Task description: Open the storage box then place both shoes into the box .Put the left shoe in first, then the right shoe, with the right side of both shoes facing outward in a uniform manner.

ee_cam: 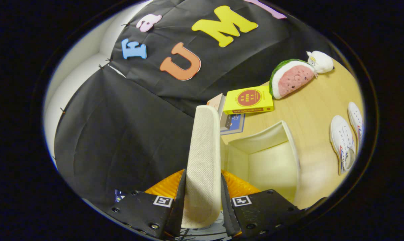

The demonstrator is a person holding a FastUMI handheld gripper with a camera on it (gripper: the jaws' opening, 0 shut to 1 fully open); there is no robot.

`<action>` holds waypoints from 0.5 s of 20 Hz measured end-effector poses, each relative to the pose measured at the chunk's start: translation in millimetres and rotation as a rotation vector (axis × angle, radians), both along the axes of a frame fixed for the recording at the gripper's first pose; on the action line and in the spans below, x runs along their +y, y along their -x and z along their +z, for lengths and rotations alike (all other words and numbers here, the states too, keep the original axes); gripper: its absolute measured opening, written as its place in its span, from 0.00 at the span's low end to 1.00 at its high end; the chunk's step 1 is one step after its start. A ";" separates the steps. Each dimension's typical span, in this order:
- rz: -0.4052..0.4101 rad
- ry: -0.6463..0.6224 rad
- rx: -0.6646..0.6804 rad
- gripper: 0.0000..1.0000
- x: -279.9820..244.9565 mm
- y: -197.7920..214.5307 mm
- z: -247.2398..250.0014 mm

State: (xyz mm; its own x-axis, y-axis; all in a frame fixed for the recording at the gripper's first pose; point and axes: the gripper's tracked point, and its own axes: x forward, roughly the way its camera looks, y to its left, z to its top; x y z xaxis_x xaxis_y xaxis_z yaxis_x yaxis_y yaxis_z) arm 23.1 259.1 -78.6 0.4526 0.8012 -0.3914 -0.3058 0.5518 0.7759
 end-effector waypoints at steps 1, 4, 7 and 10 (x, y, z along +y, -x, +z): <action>-0.001 0.019 -0.013 0.49 12.1 -0.3 6.1; 0.040 0.068 -0.082 0.49 56.1 7.5 22.1; 0.087 0.128 -0.161 0.49 95.4 16.3 24.3; 0.127 0.136 -0.162 0.55 130.7 30.5 26.3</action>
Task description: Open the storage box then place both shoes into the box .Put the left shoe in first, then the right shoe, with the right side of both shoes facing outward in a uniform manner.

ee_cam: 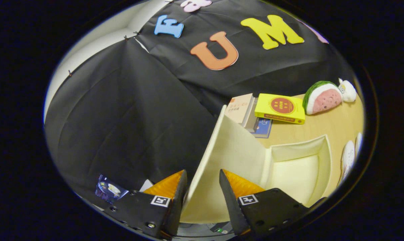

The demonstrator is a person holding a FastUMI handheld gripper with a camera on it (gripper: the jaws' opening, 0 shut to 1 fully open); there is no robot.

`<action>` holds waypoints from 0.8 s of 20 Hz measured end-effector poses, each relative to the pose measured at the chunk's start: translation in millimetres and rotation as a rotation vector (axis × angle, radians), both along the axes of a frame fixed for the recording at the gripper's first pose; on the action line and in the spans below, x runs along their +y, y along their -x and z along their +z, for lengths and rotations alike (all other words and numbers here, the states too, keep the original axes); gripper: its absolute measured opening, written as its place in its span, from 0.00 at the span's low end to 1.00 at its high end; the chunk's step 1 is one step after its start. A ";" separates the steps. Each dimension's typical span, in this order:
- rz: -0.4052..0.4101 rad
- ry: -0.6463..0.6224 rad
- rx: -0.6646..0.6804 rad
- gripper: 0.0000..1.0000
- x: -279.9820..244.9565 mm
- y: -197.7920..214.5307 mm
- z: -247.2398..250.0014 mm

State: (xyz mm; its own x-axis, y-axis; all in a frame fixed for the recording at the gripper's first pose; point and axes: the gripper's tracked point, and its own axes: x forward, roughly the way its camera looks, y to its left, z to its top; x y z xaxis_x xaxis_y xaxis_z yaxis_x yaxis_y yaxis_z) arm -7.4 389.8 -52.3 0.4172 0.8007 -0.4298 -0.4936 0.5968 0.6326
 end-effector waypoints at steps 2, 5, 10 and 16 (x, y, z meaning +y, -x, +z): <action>0.022 0.005 -0.008 0.59 18.9 7.1 3.0; 0.024 0.022 -0.045 0.59 31.8 10.7 2.6; -0.060 0.083 -0.115 0.70 7.1 3.5 -2.8; -0.242 0.172 -0.189 0.75 -85.0 -17.2 -9.7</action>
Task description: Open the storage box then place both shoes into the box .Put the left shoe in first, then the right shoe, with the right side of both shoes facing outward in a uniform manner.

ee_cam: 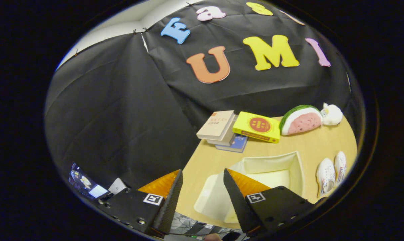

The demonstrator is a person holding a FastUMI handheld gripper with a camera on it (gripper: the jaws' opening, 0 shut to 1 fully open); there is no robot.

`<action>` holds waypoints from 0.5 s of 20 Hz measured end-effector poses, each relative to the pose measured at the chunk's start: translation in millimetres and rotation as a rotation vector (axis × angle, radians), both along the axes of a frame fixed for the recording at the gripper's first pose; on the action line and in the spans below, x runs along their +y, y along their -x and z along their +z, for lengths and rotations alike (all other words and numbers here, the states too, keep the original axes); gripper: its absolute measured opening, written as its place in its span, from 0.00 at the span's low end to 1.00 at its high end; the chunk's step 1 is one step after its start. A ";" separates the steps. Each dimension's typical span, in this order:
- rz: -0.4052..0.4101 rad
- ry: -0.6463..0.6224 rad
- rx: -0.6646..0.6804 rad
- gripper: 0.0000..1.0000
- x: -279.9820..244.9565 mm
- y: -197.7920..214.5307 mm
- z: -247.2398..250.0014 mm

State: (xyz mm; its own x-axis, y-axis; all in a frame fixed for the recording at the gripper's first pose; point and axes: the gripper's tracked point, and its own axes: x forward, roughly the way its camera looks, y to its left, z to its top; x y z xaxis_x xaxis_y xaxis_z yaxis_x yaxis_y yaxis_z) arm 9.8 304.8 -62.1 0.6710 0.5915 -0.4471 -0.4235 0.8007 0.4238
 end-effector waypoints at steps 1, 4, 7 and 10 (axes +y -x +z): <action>-0.033 0.010 -0.010 0.75 -19.5 -3.4 -0.4; -0.123 0.029 -0.019 0.80 -81.6 -9.7 -6.2; -0.214 0.043 -0.003 0.84 -147.0 -14.3 -16.8; -0.294 0.054 0.007 0.88 -208.3 -16.7 -30.7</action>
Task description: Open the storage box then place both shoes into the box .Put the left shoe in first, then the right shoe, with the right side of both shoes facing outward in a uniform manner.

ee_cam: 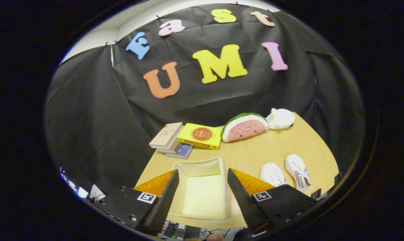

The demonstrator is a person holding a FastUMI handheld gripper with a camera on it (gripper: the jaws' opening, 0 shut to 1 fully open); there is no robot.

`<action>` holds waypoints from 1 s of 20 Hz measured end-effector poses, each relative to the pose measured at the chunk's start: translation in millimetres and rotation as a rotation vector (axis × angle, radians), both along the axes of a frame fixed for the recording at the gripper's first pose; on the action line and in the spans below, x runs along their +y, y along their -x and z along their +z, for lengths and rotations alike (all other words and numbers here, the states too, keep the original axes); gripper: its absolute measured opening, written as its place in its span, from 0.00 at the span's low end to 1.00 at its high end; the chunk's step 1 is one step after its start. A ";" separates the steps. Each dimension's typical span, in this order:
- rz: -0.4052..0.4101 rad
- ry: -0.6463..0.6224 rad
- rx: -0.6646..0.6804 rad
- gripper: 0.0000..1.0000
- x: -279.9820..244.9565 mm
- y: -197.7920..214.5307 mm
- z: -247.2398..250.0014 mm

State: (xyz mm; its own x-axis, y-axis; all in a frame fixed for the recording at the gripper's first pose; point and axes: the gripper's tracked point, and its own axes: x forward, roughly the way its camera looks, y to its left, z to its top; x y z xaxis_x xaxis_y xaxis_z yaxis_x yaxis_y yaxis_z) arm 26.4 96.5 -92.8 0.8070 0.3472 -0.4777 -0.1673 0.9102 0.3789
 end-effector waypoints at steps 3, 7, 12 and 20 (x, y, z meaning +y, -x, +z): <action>-0.050 0.033 0.013 0.88 -57.2 2.5 -18.3; -0.076 0.061 0.056 0.88 -112.9 7.5 -56.1; -0.063 0.119 0.148 0.89 -158.7 7.2 -123.6; 0.081 0.291 0.241 0.88 -184.1 -32.3 -224.4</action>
